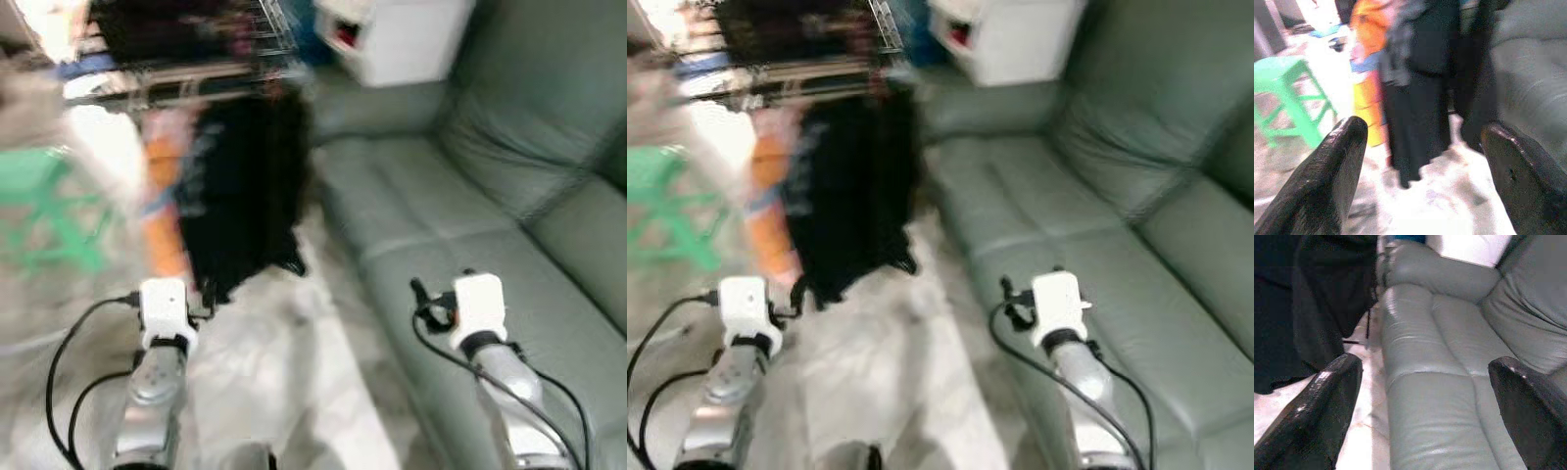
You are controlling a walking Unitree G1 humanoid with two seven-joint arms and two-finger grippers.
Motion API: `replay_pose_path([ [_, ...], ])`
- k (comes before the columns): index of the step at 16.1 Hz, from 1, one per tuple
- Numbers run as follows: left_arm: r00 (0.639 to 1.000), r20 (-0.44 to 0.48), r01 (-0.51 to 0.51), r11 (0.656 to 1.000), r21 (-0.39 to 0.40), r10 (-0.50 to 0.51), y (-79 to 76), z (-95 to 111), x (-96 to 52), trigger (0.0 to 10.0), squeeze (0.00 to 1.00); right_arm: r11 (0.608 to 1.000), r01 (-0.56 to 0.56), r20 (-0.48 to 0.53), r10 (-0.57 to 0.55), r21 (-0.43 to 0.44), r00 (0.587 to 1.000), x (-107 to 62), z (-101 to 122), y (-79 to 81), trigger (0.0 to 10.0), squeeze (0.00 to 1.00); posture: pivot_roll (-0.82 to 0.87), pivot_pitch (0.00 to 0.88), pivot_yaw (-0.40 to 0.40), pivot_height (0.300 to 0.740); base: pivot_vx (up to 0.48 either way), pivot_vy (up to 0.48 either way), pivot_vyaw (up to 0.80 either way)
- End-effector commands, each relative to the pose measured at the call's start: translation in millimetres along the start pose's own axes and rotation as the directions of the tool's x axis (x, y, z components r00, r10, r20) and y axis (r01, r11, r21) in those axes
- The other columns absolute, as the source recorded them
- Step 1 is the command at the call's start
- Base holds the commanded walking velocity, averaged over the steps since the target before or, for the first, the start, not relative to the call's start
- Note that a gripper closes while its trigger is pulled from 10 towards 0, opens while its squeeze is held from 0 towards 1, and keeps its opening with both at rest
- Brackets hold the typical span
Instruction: Hang hanger
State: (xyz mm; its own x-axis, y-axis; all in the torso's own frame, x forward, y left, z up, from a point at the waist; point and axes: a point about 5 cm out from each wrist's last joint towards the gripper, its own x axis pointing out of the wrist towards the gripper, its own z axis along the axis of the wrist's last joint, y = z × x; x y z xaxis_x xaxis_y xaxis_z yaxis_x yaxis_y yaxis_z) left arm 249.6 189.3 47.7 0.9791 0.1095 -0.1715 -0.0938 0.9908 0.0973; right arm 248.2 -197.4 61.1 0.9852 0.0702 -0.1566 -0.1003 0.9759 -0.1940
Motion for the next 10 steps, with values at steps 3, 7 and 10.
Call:
replay_pose_path([
  [3, 1.000, 0.011, -0.027, 0.999, 0.047, 0.026, 11.0, 3.1, 0.3, 10.0, 0.00, 0.998, 0.049, 0.021, -0.050, 0.050, 0.999, -10.3, -2.6, -0.3, 6.2, 0.00, 0.00, 0.000, 0.022, 0.740, 0.000, 0.000, 0.25],
  [7, 1.000, -0.005, -0.026, 0.996, 0.086, 0.026, 8.9, 5.0, 7.7, 10.0, 0.00, 0.987, 0.137, 0.019, -0.139, 0.086, 0.990, -16.6, -5.1, -8.4, 10.0, 0.00, -0.02, 0.000, 0.070, 0.740, 0.000, 0.000, 0.00],
  [10, 1.000, -0.009, -0.027, 0.997, 0.069, 0.028, 10.7, 8.9, 10.8, 10.0, 0.00, 0.994, 0.108, 0.047, -0.109, 0.027, 0.993, -12.6, 0.0, -4.4, 10.0, 0.00, -0.02, 0.000, 0.090, 0.740, 0.000, 0.000, 0.27],
])
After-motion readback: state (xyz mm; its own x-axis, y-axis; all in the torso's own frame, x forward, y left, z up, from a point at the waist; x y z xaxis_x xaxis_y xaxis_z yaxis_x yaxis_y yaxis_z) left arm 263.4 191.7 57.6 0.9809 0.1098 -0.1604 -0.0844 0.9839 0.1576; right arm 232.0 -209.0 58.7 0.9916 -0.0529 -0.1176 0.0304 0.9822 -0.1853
